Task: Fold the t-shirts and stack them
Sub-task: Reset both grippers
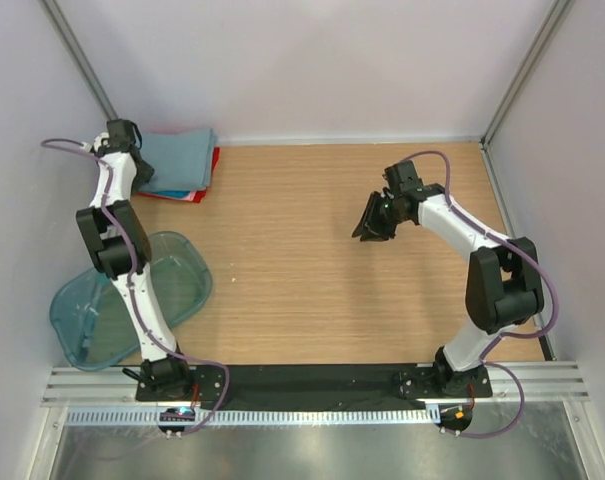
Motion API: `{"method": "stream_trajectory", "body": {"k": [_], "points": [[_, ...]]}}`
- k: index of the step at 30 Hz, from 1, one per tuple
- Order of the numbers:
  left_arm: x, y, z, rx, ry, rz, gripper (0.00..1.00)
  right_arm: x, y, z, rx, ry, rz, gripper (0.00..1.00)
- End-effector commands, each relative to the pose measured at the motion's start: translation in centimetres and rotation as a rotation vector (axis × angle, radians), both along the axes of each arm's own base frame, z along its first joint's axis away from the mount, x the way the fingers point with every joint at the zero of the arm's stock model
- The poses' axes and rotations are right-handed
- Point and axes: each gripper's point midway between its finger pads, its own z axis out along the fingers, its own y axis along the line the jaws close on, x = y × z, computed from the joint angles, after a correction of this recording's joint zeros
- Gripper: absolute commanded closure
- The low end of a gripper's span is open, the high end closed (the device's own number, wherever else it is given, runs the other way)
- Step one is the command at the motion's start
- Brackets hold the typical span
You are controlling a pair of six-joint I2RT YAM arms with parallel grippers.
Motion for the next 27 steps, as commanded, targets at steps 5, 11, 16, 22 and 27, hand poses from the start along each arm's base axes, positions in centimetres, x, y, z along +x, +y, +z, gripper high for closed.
{"method": "stream_trajectory", "body": {"k": [5,11,16,22,27], "points": [[-0.9,-1.7,9.0,-0.016,-0.1,-0.014,0.51,-0.3,-0.6,5.9,0.008,-0.11,-0.023,0.66],[-1.8,-15.8,10.6,-0.267,-0.165,-0.372,0.56,-1.6,-1.3,8.4,-0.002,-0.129,-0.044,0.61],[-7.6,-31.3,11.2,-0.275,-0.117,-0.838,0.55,-2.7,-2.3,12.3,-0.025,-0.203,-0.043,0.01],[-18.8,-43.4,15.0,-0.409,-0.211,-1.188,0.59,-6.2,-4.4,16.6,-0.043,-0.288,-0.09,0.0],[-26.0,-45.8,21.6,-0.478,-0.45,-1.213,0.17,-10.6,-5.5,18.6,-0.006,-0.307,-0.126,0.0]]}}
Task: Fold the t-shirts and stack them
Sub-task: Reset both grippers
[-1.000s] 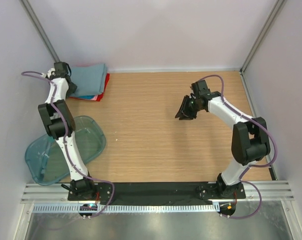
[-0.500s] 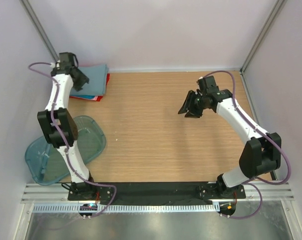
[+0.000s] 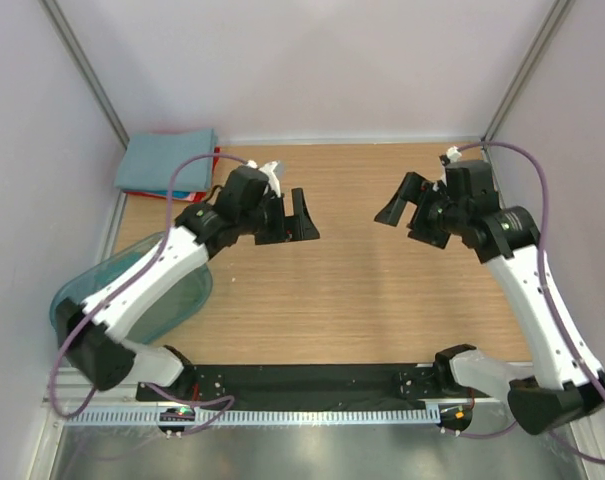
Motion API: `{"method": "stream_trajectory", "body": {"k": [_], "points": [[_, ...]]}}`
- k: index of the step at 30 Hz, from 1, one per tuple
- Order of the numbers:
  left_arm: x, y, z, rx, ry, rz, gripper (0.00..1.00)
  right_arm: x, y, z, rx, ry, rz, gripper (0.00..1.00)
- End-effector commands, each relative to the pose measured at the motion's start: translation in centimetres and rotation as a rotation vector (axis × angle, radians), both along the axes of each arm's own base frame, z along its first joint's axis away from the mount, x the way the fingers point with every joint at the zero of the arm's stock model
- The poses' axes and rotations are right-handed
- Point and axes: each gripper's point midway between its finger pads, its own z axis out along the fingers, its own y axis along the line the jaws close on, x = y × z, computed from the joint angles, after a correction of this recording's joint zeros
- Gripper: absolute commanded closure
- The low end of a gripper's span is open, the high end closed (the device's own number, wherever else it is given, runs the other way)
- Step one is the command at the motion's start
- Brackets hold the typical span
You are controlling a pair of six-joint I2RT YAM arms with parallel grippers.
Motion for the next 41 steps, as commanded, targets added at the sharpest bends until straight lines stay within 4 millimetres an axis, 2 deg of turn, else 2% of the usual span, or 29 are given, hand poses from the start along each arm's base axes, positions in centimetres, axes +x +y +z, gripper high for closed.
{"method": "stream_trajectory", "body": {"k": [1,3,4,5,7,9,10,11,21,34,41], "points": [[-2.6,-1.0,9.4,-0.223,-0.214,0.008,0.03,-3.9,-0.8,2.6,0.042,-0.037,-0.014,0.0],[-3.9,-0.5,10.4,-0.237,-0.208,0.016,0.0,-5.1,-0.8,4.0,0.071,-0.062,-0.006,0.0],[-4.9,0.1,11.9,-0.263,-0.241,0.016,0.0,-5.9,-0.8,5.0,0.093,-0.092,0.006,0.0],[-5.3,0.5,12.4,-0.265,-0.257,0.027,0.0,-6.3,-0.8,5.9,0.103,-0.122,0.016,0.0],[-6.1,2.3,13.7,-0.282,-0.301,0.084,0.0,-7.1,-1.0,7.2,0.108,-0.176,0.027,0.0],[-6.6,3.4,13.8,-0.299,-0.304,0.123,0.0,-7.3,-1.1,7.8,0.111,-0.196,0.03,0.0],[-7.3,4.0,14.6,-0.331,-0.314,0.136,0.0,-7.5,-1.0,8.0,0.116,-0.199,0.04,0.0],[-7.0,4.4,14.6,-0.329,-0.323,0.164,0.0,-7.6,-0.8,8.2,0.124,-0.2,0.054,0.0],[-8.3,4.9,16.5,-0.328,-0.368,0.098,0.0,-7.9,-0.6,9.9,0.141,-0.245,0.072,0.0],[-9.1,5.3,16.3,-0.336,-0.367,0.089,0.0,-7.9,-0.6,10.4,0.136,-0.262,0.082,0.0],[-9.1,5.3,17.1,-0.335,-0.383,0.081,0.0,-7.4,-0.8,11.3,0.13,-0.305,0.07,0.0]]}}
